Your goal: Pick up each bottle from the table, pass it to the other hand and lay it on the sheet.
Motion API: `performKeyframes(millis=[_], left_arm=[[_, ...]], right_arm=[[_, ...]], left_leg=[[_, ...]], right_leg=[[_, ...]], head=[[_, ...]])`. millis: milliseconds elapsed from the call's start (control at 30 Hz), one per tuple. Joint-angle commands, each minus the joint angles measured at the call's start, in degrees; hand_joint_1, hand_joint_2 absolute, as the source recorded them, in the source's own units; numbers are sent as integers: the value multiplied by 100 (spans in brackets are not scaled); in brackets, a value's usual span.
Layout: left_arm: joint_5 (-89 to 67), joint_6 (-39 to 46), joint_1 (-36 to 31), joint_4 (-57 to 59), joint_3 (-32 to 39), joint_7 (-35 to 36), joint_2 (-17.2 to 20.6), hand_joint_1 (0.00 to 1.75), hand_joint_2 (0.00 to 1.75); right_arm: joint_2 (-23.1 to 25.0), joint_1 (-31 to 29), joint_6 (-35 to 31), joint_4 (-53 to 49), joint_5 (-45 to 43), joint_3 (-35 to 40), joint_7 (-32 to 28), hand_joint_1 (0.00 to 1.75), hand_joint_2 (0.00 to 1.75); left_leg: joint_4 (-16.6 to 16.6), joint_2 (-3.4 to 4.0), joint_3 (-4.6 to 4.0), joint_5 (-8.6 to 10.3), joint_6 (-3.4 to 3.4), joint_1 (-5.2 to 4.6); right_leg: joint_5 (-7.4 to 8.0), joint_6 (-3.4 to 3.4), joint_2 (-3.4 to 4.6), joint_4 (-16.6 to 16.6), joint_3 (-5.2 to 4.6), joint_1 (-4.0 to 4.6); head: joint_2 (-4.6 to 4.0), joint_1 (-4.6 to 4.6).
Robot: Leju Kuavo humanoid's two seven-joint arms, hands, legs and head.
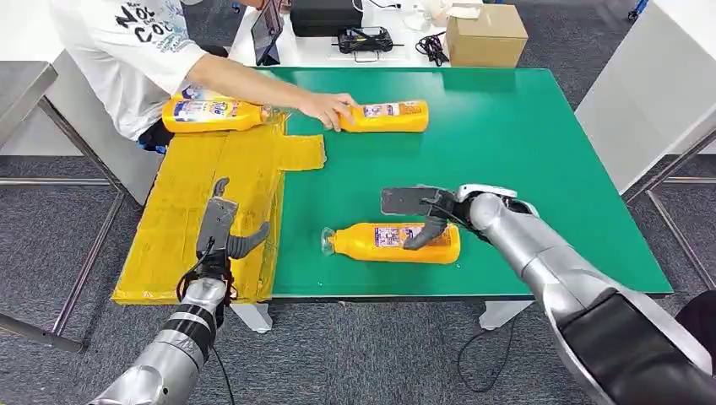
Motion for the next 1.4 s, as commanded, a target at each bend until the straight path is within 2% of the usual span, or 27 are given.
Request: performKeyframes(millis=[33, 200, 500, 767, 833, 967, 1000, 1033, 1067, 1267, 1400], left_arm=[[20, -6, -254, 386, -236, 34, 55, 0, 175], [45, -18, -247, 415, -289, 50, 24, 0, 175], [99, -26, -220, 302, -284, 61, -27, 0, 175], [100, -30, -211, 291, -283, 61, -21, 0, 175], [115, -4, -172, 249, -253, 89, -14, 0, 175], [117, -24, -108, 154, -207, 104, -3, 0, 175], [114, -29, -105, 143, -188, 105, -5, 0, 175], [111, -25, -103, 137, -174, 104, -6, 0, 175], [113, -23, -98, 126, -161, 98, -8, 0, 175], [88, -55, -36, 57, -81, 84, 8, 0, 175], [14, -72, 138, -194, 19, 137, 49, 0, 175]], right_arm=[[-203, -10, -83, -100, -27, 751, 38, 0, 175], [-172, 258, -655, 136, -22, 1125, 101, 0, 175], [46, 328, -1100, 466, 226, 1427, 423, 0, 175], [58, 320, -1135, 484, 243, 1427, 440, 0, 175], [117, 303, -1343, 554, 514, 1546, 663, 0, 175], [243, 268, -1515, 708, 752, 1544, 828, 0, 175], [244, 226, -1518, 719, 786, 1526, 821, 9, 175], [238, 212, -1546, 710, 799, 1497, 821, 133, 175], [227, 196, -1529, 697, 816, 1494, 812, 175, 175], [15, 167, -1704, 276, 670, 1073, 688, 175, 175], [-52, 774, -2847, -459, 758, 123, 731, 175, 175]], left_leg=[[-2, -1, 10, -3, -5, 2], [-4, -3, 17, -4, -5, 5], [-3, 1, 17, -6, -7, 4], [-2, 2, 15, -4, -6, 4], [3, 9, 36, -16, -12, 8], [-3, 5, 13, -4, -5, 4], [-1, 14, 39, -16, -12, 8], [-2, 7, 15, -6, -6, 3], [0, 12, 25, -12, -10, 5], [3, 11, 18, -10, -8, 2], [-2, 7, 15, -7, -7, 3]], right_leg=[[-4, -8, -2, -1, 10, 3], [-5, -9, -5, -5, 18, 5], [-6, -11, 0, -3, 17, 4], [-4, -10, 0, -3, 15, 5], [-13, -20, 6, 0, 35, 9], [-3, -8, 4, -3, 13, 4], [-12, -21, 11, -2, 37, 9], [-5, -11, 5, -1, 14, 3], [-9, -16, 10, 3, 22, 5], [-8, -13, 9, 6, 15, 3], [-5, -11, 6, -1, 14, 4]], head=[[0, 0], [0, 0], [0, 0], [0, 0], [0, 0], [0, 2], [0, 0], [0, 0], [0, 0], [0, -2], [0, 0]])
